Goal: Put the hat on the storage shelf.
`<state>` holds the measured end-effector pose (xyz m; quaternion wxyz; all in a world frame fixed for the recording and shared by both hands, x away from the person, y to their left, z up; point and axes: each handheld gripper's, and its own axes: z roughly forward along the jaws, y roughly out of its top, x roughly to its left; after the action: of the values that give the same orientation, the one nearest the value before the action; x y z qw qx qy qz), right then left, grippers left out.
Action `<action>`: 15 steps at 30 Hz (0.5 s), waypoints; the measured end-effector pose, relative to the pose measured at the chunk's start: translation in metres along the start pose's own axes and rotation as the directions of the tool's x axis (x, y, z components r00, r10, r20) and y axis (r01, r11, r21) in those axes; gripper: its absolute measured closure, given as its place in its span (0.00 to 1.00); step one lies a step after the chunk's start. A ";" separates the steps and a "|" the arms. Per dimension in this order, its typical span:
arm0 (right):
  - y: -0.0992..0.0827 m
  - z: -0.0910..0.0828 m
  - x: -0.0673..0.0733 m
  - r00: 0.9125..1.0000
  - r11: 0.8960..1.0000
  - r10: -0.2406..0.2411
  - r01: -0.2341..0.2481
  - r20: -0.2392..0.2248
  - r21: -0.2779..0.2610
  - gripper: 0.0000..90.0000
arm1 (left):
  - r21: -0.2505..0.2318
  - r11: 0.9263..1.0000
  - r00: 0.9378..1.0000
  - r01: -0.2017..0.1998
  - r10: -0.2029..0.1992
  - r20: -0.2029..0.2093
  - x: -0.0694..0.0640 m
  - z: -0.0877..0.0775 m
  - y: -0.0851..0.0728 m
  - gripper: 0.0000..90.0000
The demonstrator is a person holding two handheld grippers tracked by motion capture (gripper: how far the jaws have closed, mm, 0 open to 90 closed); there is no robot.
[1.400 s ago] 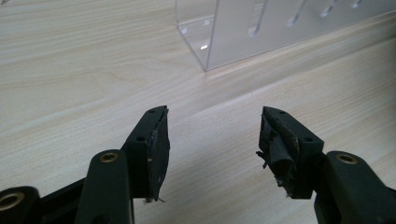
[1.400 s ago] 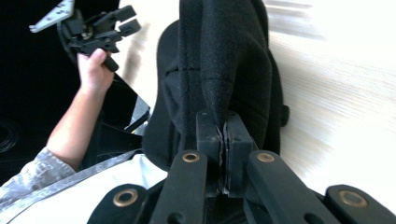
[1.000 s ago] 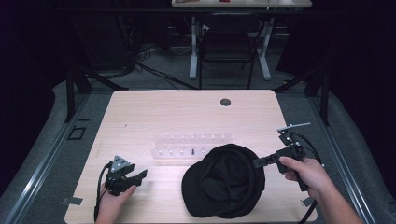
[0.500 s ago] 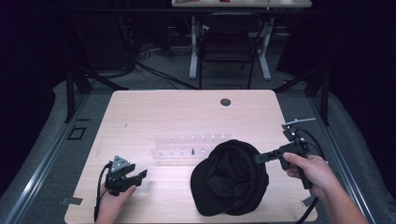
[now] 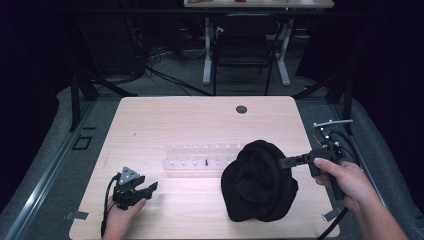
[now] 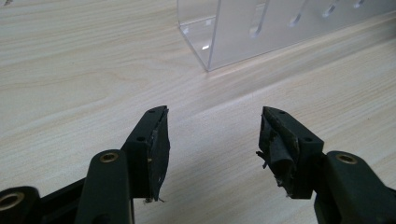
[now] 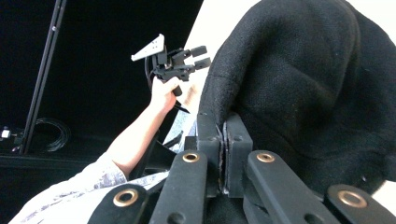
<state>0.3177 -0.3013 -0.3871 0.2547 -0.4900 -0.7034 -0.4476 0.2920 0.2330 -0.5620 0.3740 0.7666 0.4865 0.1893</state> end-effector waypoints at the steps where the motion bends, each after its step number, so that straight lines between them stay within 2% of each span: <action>1: 0.000 -0.001 0.001 1.000 1.000 0.000 0.000 0.001 -0.010 0.98 | 0.000 1.000 1.000 0.000 0.000 0.000 0.000 0.000 0.000 0.48; 15: 0.008 -0.018 0.014 1.000 0.996 -0.026 0.026 0.002 -0.087 0.98 | 0.003 1.000 1.000 -0.003 0.003 0.001 0.000 0.001 0.000 0.48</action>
<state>0.3182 -0.3094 -0.3642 0.2270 -0.4916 -0.6896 -0.4808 0.2924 0.2328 -0.5624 0.3731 0.7678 0.4855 0.1887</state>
